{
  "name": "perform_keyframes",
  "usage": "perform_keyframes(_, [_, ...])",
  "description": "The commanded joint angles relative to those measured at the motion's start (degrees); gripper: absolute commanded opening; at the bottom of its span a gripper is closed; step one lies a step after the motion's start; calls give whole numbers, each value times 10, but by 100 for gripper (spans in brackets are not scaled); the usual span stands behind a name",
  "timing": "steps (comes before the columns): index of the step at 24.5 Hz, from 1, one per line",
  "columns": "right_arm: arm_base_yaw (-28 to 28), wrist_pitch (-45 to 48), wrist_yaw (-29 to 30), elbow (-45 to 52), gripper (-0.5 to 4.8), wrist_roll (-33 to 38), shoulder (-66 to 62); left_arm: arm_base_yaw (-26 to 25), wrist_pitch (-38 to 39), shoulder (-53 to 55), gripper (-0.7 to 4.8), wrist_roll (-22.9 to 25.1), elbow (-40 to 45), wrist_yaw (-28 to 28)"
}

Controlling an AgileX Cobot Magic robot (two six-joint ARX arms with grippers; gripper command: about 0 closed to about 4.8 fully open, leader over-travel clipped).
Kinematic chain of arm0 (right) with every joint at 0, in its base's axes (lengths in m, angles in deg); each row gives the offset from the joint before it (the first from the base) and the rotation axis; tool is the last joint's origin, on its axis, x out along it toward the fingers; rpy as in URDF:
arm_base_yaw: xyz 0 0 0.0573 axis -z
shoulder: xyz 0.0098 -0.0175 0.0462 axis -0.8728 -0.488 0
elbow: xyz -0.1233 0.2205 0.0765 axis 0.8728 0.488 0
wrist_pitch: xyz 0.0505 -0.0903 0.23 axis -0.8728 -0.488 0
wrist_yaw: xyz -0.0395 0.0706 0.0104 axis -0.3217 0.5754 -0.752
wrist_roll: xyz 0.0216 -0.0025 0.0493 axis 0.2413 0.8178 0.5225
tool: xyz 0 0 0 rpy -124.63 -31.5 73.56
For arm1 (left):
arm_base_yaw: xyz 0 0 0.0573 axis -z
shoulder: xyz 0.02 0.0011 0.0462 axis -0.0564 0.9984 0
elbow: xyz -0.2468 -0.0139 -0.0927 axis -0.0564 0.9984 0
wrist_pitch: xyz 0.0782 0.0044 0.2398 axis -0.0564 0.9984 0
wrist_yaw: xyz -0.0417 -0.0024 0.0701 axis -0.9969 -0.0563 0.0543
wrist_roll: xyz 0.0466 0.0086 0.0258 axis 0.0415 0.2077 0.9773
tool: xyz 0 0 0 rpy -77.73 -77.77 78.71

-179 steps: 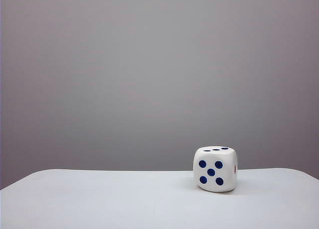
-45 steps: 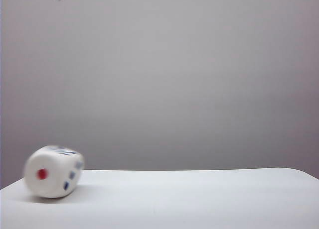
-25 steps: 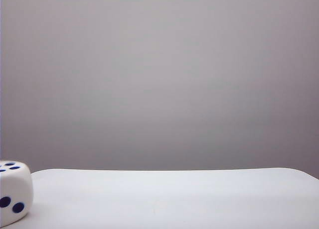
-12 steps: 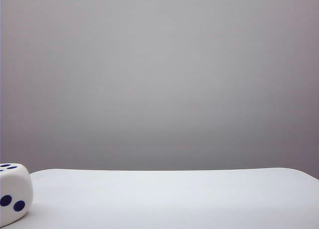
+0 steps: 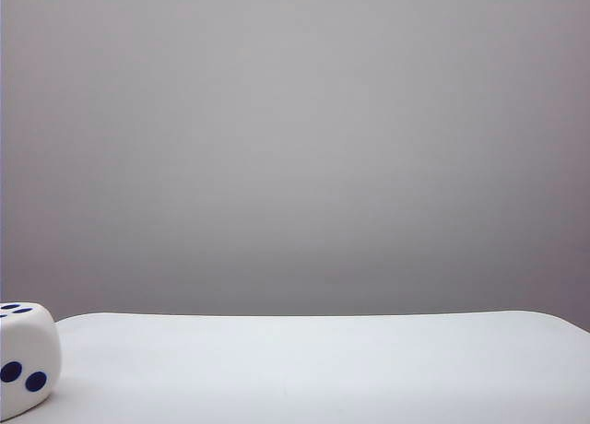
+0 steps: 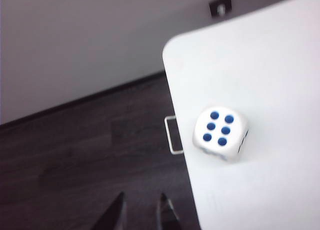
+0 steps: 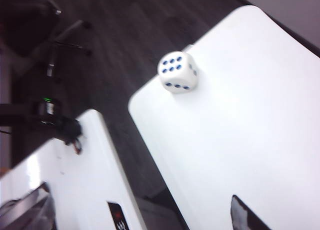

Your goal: Pick up the dice on the table and roll the dice.

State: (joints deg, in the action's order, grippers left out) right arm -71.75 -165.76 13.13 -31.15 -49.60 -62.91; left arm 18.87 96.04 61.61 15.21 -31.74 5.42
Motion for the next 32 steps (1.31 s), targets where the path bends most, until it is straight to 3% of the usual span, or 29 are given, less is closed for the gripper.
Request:
perform_keyframes(1, [0,21,-70,43,479,14,50,0,-9,-42,84,-14,-2,2])
perform_keyframes(5, [0,120,-132,99,479,94,120,0,-33,-89,84,-35,6,-39])
perform_keyframes(10, [0,216,-196,155,479,167,193,0,-64,-129,84,-38,30,-40])
perform_keyframes(13, [0,235,-323,193,479,177,249,0,-125,-171,84,-45,77,-5])
perform_keyframes(14, [0,243,-341,204,479,177,264,0,-143,-184,85,-45,90,-4])
perform_keyframes(22, [0,411,-393,364,479,182,416,0,-299,-275,84,-59,221,26])
perform_keyframes(27, [0,551,-443,532,479,247,551,0,-388,-302,84,-63,303,37])
perform_keyframes(32, [0,638,-450,668,479,299,645,0,-471,-302,84,-88,379,58])
